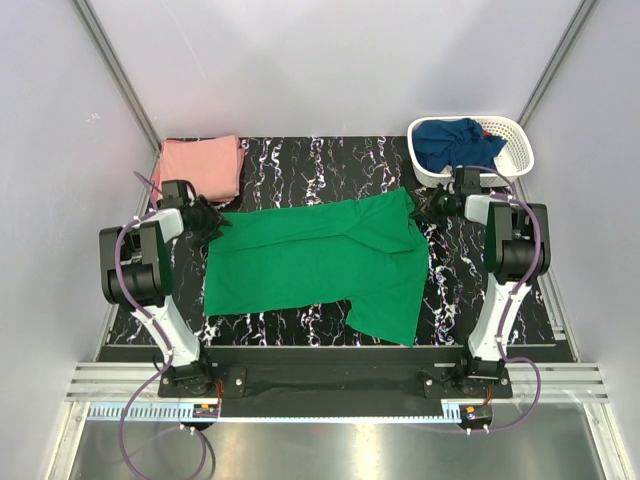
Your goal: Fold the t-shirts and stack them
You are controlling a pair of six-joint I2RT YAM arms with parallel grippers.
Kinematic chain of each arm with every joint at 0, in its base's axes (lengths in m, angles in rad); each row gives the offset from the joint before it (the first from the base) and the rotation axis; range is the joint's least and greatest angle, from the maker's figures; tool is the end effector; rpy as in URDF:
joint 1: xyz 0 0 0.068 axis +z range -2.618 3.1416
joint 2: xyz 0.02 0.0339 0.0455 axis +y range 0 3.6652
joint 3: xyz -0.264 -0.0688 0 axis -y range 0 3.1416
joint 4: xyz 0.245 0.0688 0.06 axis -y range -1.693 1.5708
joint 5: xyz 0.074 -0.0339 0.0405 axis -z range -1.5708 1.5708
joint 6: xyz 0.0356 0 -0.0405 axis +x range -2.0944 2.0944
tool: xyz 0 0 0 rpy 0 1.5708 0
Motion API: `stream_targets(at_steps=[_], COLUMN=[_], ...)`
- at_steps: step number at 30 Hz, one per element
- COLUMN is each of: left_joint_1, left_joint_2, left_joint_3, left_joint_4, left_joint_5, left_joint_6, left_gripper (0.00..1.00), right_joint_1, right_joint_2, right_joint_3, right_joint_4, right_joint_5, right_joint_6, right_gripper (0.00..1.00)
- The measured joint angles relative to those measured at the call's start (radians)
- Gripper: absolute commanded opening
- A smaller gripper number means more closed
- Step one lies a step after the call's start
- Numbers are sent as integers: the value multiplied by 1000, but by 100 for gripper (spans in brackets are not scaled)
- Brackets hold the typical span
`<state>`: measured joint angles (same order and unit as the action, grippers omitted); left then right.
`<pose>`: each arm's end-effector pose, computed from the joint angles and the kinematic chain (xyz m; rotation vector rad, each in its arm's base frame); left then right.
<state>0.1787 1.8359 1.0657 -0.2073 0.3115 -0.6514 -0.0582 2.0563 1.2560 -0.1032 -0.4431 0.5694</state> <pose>0.3632 0.0545 0.1513 -0.9262 2.4086 -0.5780 0.4228 -0.0093 0.1296 0.5863 2.4393 0.7642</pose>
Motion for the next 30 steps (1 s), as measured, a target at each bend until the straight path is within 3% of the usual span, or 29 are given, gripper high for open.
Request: stream_targets(at_steps=[8, 16, 21, 25, 30], left_joint_1=[0, 0, 1, 3, 0], left_joint_2=[0, 0, 0, 0, -15], left_joint_3=[0, 0, 0, 6, 35], left_joint_4=[-2, -2, -1, -11, -69], left_joint_5=[-2, -5, 4, 26, 28], left_joint_6=[1, -1, 0, 13, 50], left_gripper=[49, 49, 50, 51, 52], right_joint_1=[9, 27, 26, 26, 46], right_joint_2=[21, -117, -171, -170, -185], right_joint_3=[35, -66, -126, -101, -24], right_joint_4=[-56, -172, -185, -204, -253], right_joint_5=[4, 226, 267, 253, 259], right_joint_6=[29, 44, 50, 20, -53], right_gripper=[0, 0, 0, 13, 23])
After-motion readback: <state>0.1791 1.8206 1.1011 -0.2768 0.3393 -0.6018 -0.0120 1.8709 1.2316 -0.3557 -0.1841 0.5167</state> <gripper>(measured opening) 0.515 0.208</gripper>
